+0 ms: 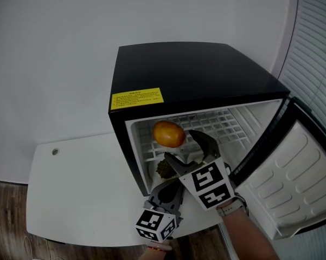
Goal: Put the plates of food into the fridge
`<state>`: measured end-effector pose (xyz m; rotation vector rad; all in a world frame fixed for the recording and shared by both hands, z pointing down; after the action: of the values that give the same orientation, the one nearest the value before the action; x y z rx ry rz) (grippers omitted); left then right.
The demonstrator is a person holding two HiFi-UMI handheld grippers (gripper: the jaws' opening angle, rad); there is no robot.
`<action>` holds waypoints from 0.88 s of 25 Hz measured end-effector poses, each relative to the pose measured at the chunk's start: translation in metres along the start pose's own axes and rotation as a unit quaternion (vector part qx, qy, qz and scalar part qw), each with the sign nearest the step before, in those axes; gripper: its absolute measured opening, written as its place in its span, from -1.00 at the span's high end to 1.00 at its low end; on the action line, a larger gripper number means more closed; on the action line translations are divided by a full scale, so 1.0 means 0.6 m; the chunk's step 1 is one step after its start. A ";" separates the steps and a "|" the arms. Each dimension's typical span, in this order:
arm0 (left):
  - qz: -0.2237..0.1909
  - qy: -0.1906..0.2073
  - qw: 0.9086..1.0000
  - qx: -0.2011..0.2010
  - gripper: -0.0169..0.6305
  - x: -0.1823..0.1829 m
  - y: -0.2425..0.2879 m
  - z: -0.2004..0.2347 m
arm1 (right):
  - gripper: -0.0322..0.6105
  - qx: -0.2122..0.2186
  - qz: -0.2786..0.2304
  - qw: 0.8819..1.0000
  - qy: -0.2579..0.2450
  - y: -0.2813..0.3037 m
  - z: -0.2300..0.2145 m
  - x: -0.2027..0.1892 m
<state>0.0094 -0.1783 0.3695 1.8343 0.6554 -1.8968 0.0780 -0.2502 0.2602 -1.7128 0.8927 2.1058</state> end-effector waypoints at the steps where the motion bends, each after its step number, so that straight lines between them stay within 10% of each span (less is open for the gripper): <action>1: 0.000 0.000 1.000 0.001 0.92 0.000 -0.001 0.000 | -0.17 -0.004 -0.002 1.000 0.001 -0.005 -0.001 -0.003; 22: -0.001 0.018 0.999 0.037 0.92 0.009 -0.030 -0.009 | 0.07 -0.025 0.010 0.998 0.060 -0.085 0.002 -0.089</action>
<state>0.0028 -0.1604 0.3650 1.9172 0.6065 -1.9165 0.1201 -0.2018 0.2965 -1.8805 0.9008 2.0726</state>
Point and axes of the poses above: the fingertips, and each gripper's own axes: y forward along the fingers, z to its left, x out of its top, the point moved 8 cm from there along -y, backward along the fingers, and after that the axes turned 14 degrees about y, right-handed, at the moved point
